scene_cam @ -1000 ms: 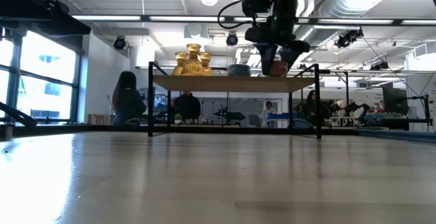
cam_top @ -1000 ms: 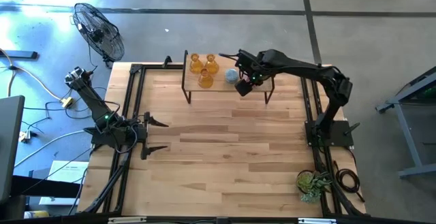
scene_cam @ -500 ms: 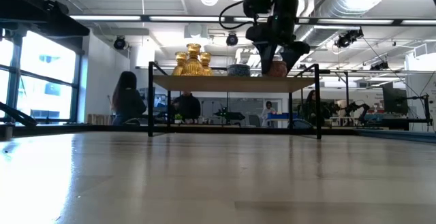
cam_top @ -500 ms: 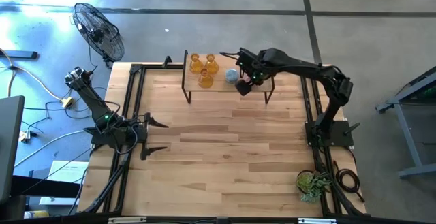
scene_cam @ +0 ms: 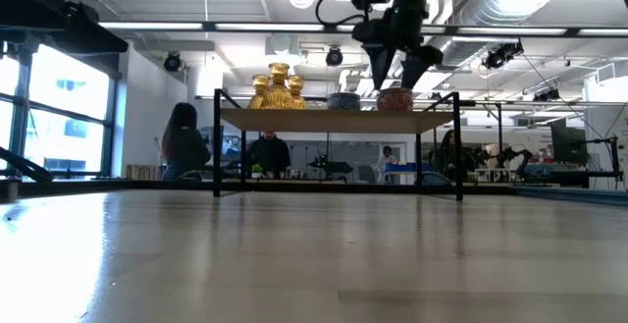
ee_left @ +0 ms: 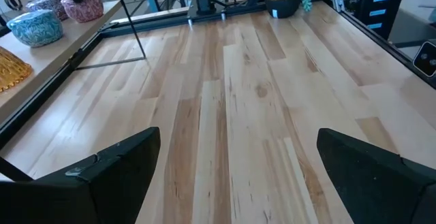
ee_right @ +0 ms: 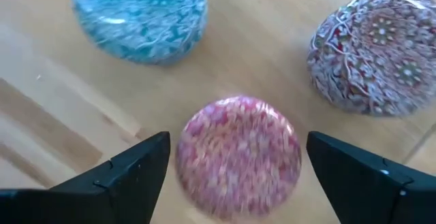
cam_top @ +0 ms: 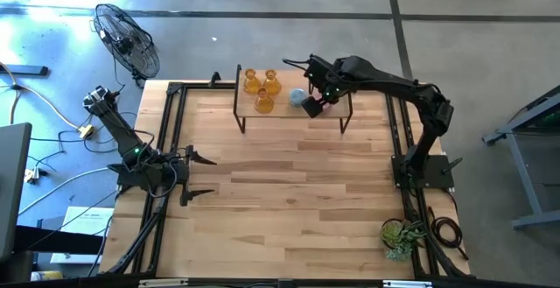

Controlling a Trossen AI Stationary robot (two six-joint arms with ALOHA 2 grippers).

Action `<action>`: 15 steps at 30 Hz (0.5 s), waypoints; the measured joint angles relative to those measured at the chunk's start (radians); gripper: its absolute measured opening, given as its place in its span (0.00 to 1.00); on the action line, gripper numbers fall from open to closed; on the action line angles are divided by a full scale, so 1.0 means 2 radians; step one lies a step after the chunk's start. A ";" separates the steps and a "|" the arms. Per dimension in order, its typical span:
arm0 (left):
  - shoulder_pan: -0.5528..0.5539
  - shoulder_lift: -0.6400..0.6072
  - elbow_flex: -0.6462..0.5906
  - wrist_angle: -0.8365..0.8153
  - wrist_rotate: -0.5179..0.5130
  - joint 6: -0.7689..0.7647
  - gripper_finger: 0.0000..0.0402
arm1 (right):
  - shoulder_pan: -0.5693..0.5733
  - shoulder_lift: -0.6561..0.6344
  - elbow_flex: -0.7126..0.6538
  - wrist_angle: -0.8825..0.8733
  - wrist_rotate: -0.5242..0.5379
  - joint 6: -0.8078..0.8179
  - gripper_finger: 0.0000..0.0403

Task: Pick & Place candle stick holders
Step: Return to Home Position

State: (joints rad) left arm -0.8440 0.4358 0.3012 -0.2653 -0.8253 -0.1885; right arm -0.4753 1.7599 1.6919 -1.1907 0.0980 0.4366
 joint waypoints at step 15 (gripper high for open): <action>0.000 0.000 0.000 -0.065 -0.063 -0.009 0.97 | 0.114 -0.056 0.139 -0.161 0.177 -0.042 0.84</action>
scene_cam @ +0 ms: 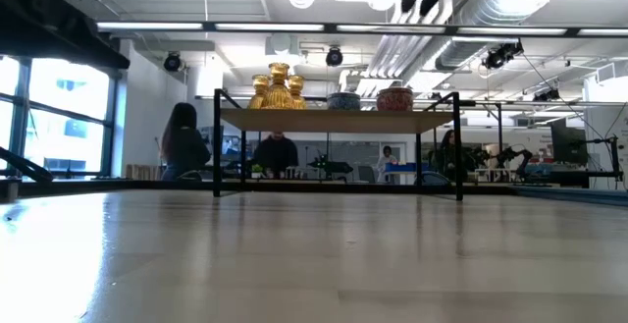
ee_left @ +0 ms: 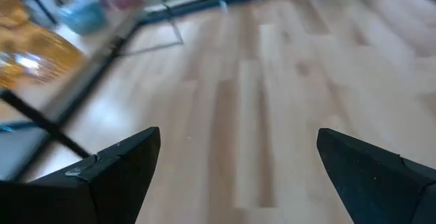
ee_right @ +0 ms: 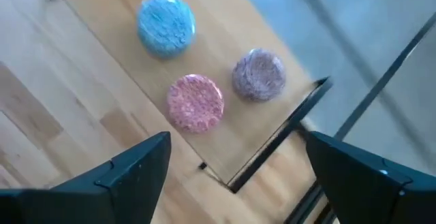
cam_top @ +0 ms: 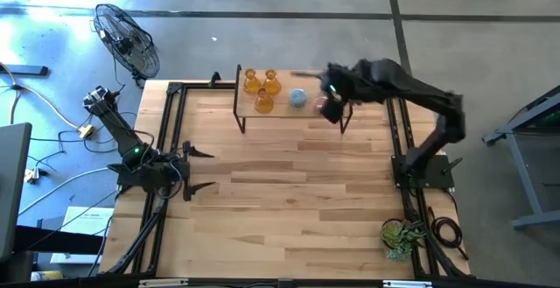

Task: Pick & Place candle stick holders
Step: Return to Home Position

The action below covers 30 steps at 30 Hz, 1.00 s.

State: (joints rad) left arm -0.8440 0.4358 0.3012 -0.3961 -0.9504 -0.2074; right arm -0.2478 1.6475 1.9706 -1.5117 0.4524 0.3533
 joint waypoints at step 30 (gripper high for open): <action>0.000 0.000 0.000 0.117 -0.074 0.073 0.97 | 0.334 -0.390 -0.608 0.478 0.291 0.059 0.61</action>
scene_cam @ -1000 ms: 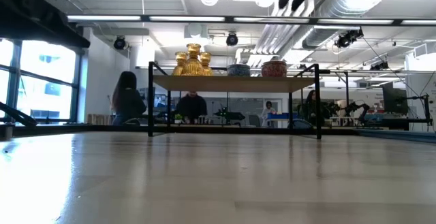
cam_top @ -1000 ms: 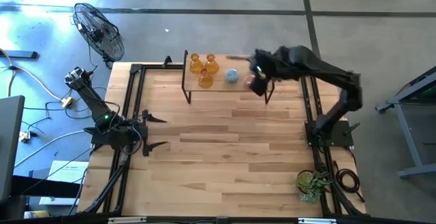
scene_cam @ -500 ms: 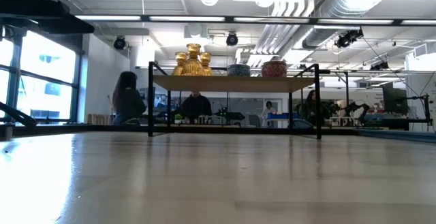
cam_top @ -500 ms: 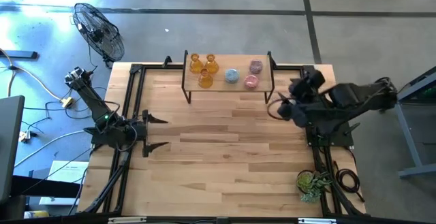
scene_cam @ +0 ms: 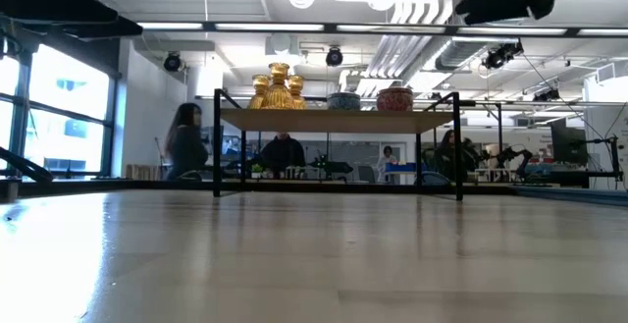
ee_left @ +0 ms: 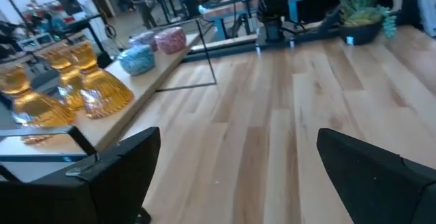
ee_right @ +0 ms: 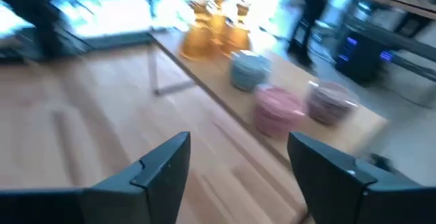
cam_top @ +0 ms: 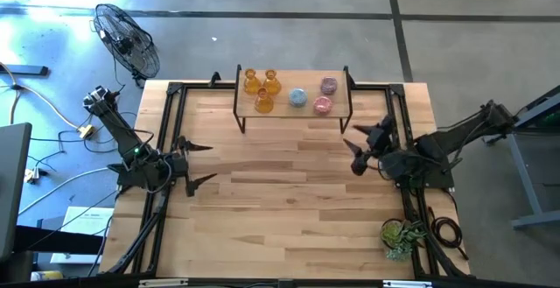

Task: Pick & Place candle stick holders
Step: Return to Home Position

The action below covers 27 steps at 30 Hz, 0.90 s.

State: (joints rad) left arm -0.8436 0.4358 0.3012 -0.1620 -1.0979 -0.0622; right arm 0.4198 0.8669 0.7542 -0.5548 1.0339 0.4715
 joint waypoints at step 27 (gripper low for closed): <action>0.000 -0.003 0.000 0.017 -0.003 0.027 0.03 | -0.092 -0.084 -0.197 0.459 -0.422 -0.265 0.13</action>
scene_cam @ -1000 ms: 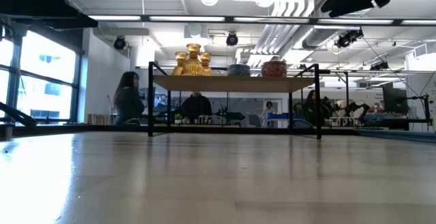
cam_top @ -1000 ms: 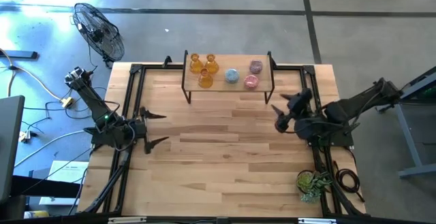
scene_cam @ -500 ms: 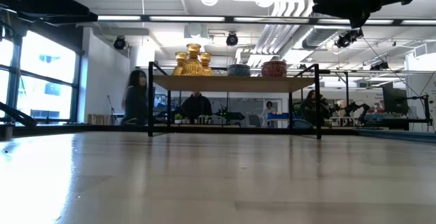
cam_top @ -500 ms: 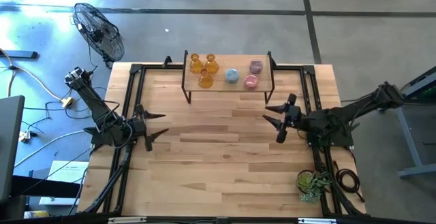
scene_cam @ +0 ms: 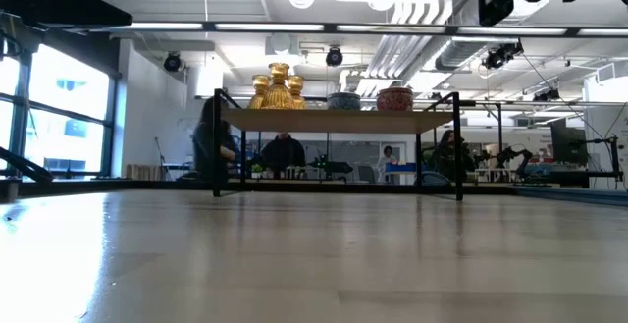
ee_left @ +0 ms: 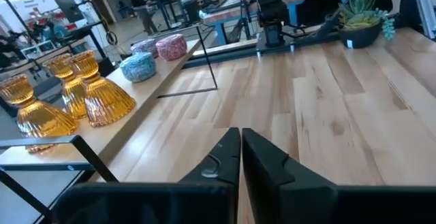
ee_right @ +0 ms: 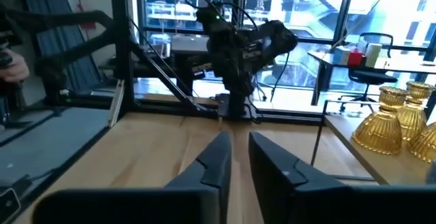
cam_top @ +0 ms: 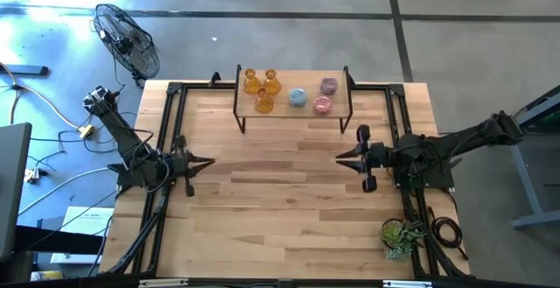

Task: Pick & Place candle stick holders
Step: Return to Home Position

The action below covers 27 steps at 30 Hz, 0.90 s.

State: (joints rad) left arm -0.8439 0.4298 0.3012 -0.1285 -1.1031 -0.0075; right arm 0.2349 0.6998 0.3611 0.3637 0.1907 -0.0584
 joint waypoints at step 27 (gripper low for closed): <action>0.293 -0.040 0.000 0.015 0.386 0.039 0.01 | -0.117 -0.283 -0.167 -0.032 -0.080 0.012 0.01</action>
State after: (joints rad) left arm -0.2570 0.3489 0.3019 -0.0984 -0.3321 0.0714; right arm 0.0016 0.1341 0.0279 0.2992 0.0299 -0.0341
